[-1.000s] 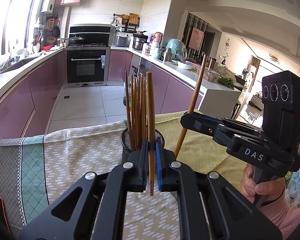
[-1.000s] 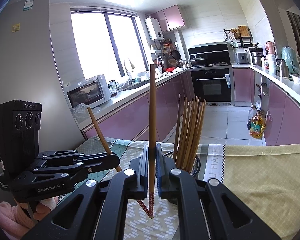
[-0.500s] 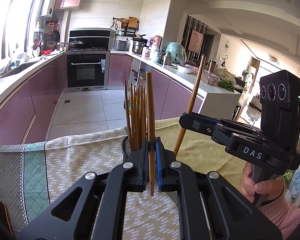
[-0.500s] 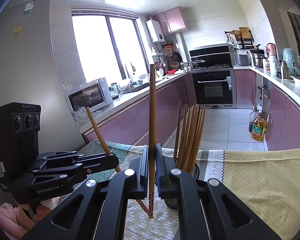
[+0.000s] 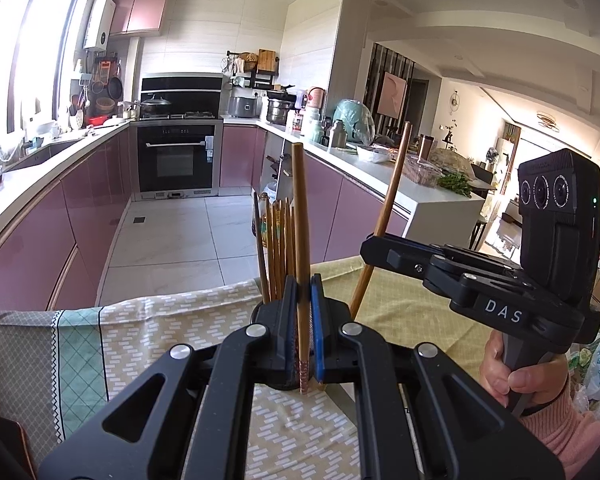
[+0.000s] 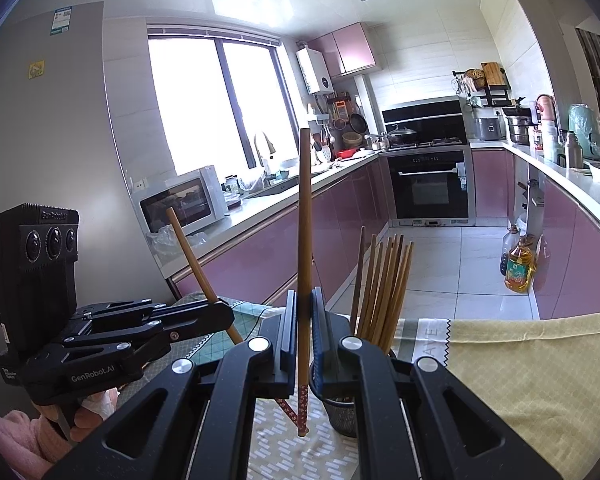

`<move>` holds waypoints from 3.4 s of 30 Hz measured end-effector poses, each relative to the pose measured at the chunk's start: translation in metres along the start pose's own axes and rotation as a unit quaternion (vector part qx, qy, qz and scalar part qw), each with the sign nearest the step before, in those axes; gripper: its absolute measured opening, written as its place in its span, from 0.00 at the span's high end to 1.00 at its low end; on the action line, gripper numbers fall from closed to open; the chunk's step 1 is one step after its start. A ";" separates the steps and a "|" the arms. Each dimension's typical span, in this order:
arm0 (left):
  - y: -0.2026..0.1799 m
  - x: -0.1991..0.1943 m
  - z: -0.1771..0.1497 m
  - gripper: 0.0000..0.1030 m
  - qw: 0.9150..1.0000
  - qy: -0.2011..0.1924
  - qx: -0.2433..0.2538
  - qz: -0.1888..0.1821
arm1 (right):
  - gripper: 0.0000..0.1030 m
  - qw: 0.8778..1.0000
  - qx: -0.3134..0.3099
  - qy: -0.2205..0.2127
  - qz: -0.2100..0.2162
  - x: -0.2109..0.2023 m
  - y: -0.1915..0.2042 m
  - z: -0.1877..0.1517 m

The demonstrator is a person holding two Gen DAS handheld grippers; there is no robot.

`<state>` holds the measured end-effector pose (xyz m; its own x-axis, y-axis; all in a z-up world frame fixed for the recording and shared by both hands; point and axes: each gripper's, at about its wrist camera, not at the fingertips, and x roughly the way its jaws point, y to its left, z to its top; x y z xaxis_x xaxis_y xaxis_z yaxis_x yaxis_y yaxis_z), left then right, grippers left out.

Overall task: Organize utensils
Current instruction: 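Lower the right gripper's chopstick into the mesh cup while the left gripper inserts its chopstick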

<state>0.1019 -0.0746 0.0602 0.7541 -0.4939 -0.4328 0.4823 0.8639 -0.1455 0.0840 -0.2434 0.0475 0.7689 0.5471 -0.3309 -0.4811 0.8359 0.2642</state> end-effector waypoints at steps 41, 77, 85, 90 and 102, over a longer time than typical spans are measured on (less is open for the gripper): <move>-0.002 0.006 0.023 0.93 0.999 -0.029 0.013 0.009 | 0.94 1.000 0.014 -0.015 -0.015 0.014 -0.015 0.016; 0.002 0.058 0.023 0.93 0.999 0.037 0.009 0.022 | 0.94 0.998 0.045 0.025 -0.042 0.058 -0.031 0.002; 0.006 0.059 0.019 0.93 0.999 0.046 0.011 0.021 | 0.94 0.998 0.045 0.034 -0.041 0.064 -0.031 -0.003; 0.006 0.063 0.018 0.93 0.998 0.054 0.009 0.018 | 0.94 0.997 0.046 0.040 -0.041 0.066 -0.032 -0.006; 0.009 0.070 0.012 0.93 0.997 0.073 0.006 0.011 | 0.94 0.996 0.050 0.056 -0.043 0.077 -0.033 -0.015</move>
<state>0.1641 -0.1022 0.0390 0.6929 -0.4539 -0.5603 0.4713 0.8731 -0.1244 0.1526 -0.2283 0.0001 0.7505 0.4802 -0.4540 -0.3673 0.8743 0.3174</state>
